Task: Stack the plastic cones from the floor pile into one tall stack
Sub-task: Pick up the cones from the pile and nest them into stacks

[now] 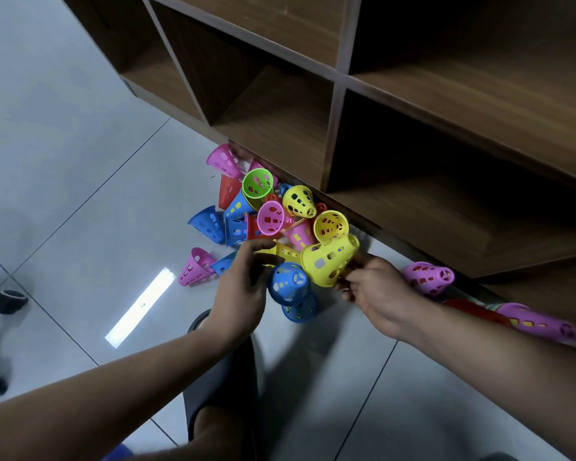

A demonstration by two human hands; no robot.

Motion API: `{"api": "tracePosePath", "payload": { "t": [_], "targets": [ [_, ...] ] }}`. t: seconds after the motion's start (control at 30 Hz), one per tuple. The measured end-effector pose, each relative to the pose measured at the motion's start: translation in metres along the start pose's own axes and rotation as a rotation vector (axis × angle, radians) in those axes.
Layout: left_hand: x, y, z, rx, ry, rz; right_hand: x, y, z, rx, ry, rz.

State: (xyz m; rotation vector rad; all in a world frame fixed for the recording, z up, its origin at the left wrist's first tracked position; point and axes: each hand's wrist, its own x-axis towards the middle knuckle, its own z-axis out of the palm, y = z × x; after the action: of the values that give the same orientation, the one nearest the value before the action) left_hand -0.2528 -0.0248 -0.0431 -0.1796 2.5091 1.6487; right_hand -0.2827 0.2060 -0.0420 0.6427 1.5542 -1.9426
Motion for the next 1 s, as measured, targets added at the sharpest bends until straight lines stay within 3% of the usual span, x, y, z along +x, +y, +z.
{"api": "tracePosePath", "payload": {
  "t": [0.13,0.47,0.73,0.9,1.0],
  "targets": [
    [-0.001,-0.007,0.007,0.085,-0.047,0.008,0.000,0.006,0.001,-0.065,-0.027,-0.017],
    [-0.001,-0.033,0.000,0.219,-0.128,0.001,0.001,0.016,-0.002,-0.710,0.014,-0.136],
    [0.009,-0.051,-0.046,0.357,-0.033,0.021,-0.002,0.020,0.005,-0.831,-0.027,-0.205],
    [-0.026,-0.056,-0.045,0.484,-0.412,0.298,0.002,0.026,-0.005,-0.830,-0.017,-0.219],
    [-0.031,-0.055,-0.029,0.476,-0.449,0.311,0.002,0.029,-0.009,-0.843,-0.004,-0.210]
  ]
}}
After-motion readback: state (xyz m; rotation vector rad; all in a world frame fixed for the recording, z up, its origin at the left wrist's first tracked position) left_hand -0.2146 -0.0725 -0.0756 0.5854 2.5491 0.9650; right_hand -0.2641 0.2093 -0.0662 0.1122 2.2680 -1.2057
